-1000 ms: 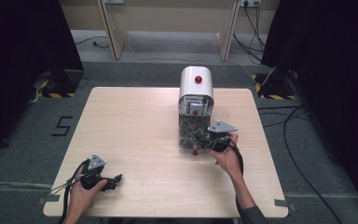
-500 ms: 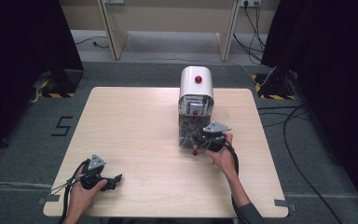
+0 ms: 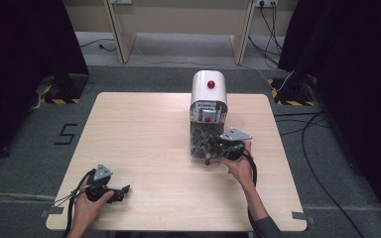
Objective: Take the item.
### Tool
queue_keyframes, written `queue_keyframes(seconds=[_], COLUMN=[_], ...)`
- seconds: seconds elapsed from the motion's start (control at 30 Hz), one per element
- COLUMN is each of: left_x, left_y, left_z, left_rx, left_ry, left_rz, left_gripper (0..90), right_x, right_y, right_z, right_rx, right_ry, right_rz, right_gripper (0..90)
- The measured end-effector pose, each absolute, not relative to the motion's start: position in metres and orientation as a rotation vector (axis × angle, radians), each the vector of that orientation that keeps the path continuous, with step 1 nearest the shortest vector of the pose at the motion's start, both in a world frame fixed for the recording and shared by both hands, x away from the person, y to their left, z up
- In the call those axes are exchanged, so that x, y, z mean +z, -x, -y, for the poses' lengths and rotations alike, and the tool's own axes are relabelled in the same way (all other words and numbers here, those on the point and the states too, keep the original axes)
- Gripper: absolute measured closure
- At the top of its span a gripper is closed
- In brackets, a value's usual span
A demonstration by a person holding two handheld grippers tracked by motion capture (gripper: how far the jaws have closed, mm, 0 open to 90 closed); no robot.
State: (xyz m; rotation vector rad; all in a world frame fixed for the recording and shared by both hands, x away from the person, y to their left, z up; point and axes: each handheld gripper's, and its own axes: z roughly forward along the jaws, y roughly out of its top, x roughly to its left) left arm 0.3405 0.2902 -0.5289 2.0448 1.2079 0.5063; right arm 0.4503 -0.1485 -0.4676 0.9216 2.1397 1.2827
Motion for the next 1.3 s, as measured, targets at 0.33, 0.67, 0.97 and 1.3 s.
queue_keyframes(seconds=[0.33,0.67,0.97,1.3], left_x=[-0.529,-0.529,-0.529,-0.529], left_y=[-0.341,-0.341,-0.341,-0.341], left_z=[-0.290,-0.290,-0.290,-0.290], left_rx=[0.506,0.506,0.506,0.506], left_ry=[-2.045,-2.044,-2.044,-2.045], left_rz=[-1.208,-1.208,-1.208,-1.208], left_gripper=[0.0,0.0,0.0,0.0], right_x=[-0.447,-0.438,-0.430,-0.421], right_y=[-0.442,-0.439,-0.437,-0.438], right_z=[0.157,0.166,0.181,0.207], right_rx=[1.368,1.400,1.412,1.402], right_ry=[-0.888,-0.887,-0.911,-0.963], right_rz=[-2.085,-2.053,-2.010,-1.919], right_gripper=[80.0,80.1,80.1,80.1])
